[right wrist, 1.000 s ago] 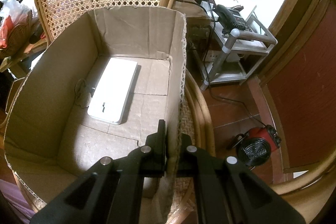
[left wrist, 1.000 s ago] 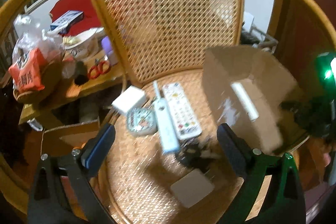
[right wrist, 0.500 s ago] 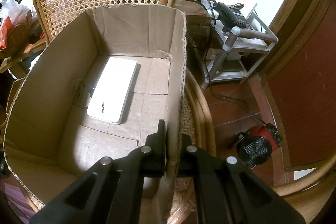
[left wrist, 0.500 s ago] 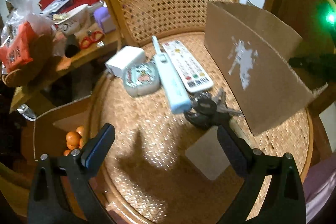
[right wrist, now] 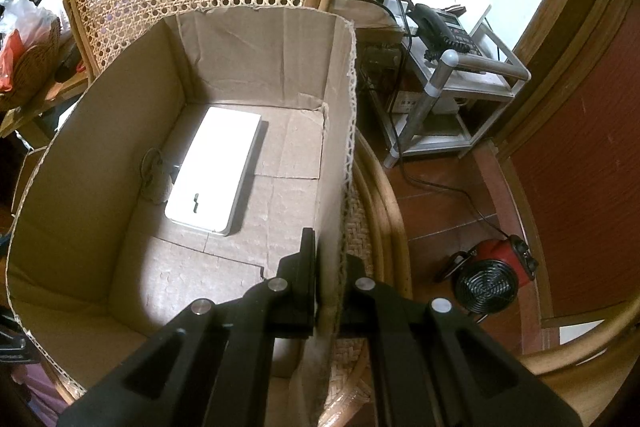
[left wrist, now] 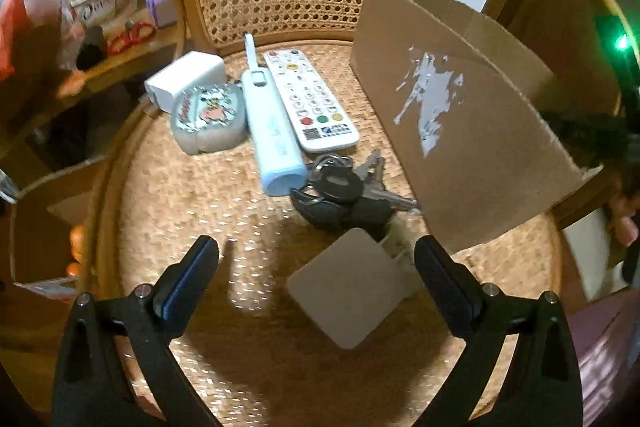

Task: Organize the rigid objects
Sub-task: 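Move the left gripper to the small white square box, then grasp the white square box with the left gripper and lift it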

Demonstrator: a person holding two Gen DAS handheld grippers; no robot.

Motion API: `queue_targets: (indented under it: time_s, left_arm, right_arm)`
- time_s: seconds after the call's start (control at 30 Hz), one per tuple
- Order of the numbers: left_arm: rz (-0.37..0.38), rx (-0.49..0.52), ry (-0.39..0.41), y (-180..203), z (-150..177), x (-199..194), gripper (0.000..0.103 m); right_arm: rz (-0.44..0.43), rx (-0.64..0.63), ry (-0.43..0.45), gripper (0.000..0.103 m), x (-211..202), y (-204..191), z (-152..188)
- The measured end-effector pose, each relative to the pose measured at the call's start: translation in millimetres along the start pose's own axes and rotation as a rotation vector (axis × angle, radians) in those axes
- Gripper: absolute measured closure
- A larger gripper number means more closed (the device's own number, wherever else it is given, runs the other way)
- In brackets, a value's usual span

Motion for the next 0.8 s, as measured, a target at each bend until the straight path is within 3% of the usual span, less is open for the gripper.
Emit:
queue_targets:
  time_s: [0.13,0.47,0.6,0.67,0.8]
  left_arm:
    - [-0.015,0.007,-0.026,-1.5,0.8,6.3,0.006]
    - [0.031,-0.014,-0.056,0.1,2.4,12.4,0.005]
    - [-0.008,0.041,-0.064,6.0,5.4,13.8,0.005]
    - [-0.063,0.074,-0.074,8.4,8.1,15.0,0.005]
    - [-0.078,0.119,-0.038,14.4,11.6,15.0,0.007]
  right_arm:
    - [0.002,0.002,-0.004,0.097,0.8,-0.2,2.5]
    - [0.003,-0.002,-0.005,0.097,1.3,1.3,1.2]
    - [0.003,0.000,-0.006,0.097,1.2,1.6,1.4]
    - [0.003,-0.001,-0.007,0.097,1.3,1.3,0.9]
    - [0.003,-0.001,-0.006,0.097,0.9,1.8,1.8]
Point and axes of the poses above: each gripper's, at about its wrist camera, not at the fingertips, and x roughly the way its jaws point, y to its right, z to its underside, the point moved 3 cm from there along x, roughly the way its jaws point, and after that the axes turned 5 degrees about x, right-handed, at the moved point
